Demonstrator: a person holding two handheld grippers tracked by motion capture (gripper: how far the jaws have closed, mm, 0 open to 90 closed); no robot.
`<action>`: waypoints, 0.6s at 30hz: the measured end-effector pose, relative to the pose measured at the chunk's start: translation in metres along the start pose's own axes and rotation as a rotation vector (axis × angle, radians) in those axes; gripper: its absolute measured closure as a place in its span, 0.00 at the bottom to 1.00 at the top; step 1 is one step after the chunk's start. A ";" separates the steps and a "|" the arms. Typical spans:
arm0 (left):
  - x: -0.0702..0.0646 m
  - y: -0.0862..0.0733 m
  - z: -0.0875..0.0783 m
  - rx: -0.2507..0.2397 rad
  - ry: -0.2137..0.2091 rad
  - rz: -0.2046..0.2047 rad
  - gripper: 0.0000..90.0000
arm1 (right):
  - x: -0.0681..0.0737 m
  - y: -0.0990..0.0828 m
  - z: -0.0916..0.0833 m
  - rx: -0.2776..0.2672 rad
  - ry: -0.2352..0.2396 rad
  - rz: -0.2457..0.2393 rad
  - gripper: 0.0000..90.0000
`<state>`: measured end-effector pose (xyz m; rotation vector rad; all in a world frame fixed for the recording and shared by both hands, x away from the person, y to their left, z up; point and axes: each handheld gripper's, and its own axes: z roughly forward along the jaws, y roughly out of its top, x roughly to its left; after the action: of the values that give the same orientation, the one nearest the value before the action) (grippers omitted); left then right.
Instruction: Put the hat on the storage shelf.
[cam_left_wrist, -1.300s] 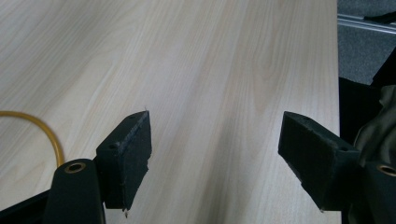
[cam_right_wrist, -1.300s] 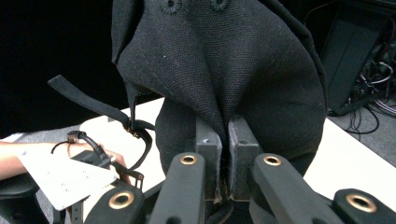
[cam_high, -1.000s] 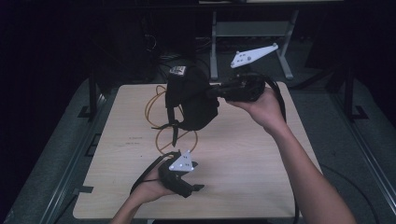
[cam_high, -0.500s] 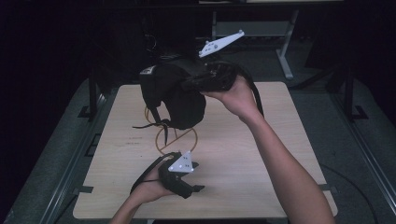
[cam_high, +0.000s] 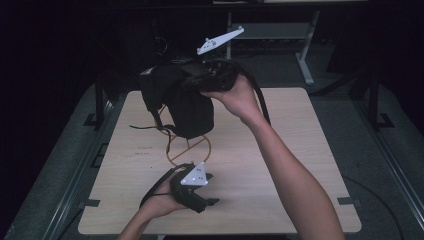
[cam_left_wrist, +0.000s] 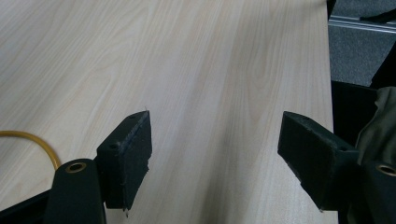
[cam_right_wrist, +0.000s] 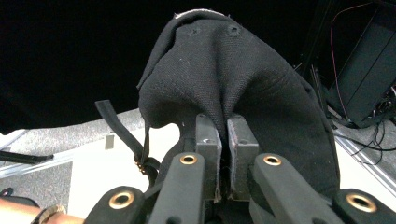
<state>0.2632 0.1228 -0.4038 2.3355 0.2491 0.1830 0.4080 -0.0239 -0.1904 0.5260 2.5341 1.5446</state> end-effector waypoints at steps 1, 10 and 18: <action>0.000 0.000 0.000 -0.001 0.000 0.001 0.29 | 0.000 0.000 0.002 -0.001 0.003 0.003 0.95; 0.001 0.000 0.000 -0.006 -0.001 0.004 0.29 | -0.002 0.005 0.024 -0.006 0.006 0.009 0.94; 0.001 -0.002 0.000 -0.010 0.000 -0.012 0.29 | -0.005 0.005 0.039 -0.008 0.012 0.031 0.94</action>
<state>0.2645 0.1239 -0.4051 2.3233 0.2612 0.1775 0.4250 0.0088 -0.2045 0.5593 2.5389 1.5721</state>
